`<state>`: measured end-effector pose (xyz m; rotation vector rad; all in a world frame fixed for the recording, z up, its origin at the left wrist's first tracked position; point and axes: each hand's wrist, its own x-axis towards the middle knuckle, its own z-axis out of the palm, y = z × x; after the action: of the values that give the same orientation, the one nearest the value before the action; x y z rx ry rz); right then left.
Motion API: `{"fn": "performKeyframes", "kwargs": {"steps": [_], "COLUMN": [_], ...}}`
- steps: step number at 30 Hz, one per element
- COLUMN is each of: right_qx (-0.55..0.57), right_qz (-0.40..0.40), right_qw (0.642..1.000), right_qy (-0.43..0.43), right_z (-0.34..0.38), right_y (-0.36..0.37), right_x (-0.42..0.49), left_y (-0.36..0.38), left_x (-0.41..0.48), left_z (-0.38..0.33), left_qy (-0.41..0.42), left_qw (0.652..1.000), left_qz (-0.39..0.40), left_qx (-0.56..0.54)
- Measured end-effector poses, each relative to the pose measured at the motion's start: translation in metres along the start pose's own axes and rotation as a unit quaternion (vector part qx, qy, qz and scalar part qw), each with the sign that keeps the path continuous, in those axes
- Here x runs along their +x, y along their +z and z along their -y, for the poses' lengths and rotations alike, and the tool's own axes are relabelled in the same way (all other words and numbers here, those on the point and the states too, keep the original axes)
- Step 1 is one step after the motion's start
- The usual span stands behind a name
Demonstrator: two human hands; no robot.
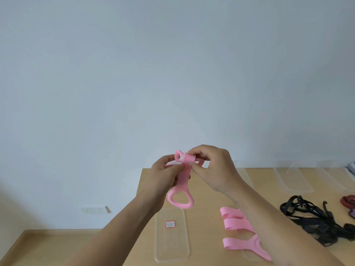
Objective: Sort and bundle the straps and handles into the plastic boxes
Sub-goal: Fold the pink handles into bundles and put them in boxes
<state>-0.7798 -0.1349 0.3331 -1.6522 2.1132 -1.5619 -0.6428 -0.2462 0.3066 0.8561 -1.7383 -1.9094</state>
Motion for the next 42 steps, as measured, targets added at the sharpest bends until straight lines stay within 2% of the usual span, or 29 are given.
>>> {"fn": "performKeyframes", "kwargs": {"steps": [5,9,14,19,21,27,31,38,42], "right_qx": [-0.05,-0.073,-0.103,-0.136,-0.113,-0.09,-0.057,-0.024,-0.047], "right_qz": [-0.011,0.017,0.022,0.136,0.148,0.141,0.104,0.07,0.024], "right_qw": [0.996,0.992,0.992,0.981,0.982,0.984,0.989,0.993,0.998], "right_qy": [-0.079,-0.098,-0.072,0.011,0.027,0.065,0.085,0.093,0.041], "right_z": [-0.003,-0.003,-0.001,-0.002,0.0,0.002,0.009,0.022,0.03], "right_y": [0.003,0.003,0.004,0.008,0.009,0.019,0.023,0.039,0.055], "right_x": [-0.004,-0.005,-0.003,0.002,0.001,0.001,0.004,0.009,0.008], "left_y": [-0.004,-0.004,-0.007,-0.011,-0.016,-0.027,-0.036,-0.055,-0.069], "left_x": [-0.003,-0.004,-0.007,-0.006,-0.007,-0.007,-0.008,-0.007,-0.01], "left_z": [-0.004,-0.003,0.002,0.007,0.009,0.008,0.005,0.006,0.003], "left_qy": [-0.004,0.003,0.013,0.038,0.038,0.038,0.02,-0.003,-0.003], "left_qw": [0.998,0.997,0.999,0.999,0.999,0.998,0.998,1.0,0.995], "left_qz": [0.04,0.053,0.039,0.011,0.002,0.005,0.003,0.028,0.085], "left_qx": [-0.042,-0.049,-0.013,-0.015,-0.018,0.055,0.062,0.011,-0.055]}}
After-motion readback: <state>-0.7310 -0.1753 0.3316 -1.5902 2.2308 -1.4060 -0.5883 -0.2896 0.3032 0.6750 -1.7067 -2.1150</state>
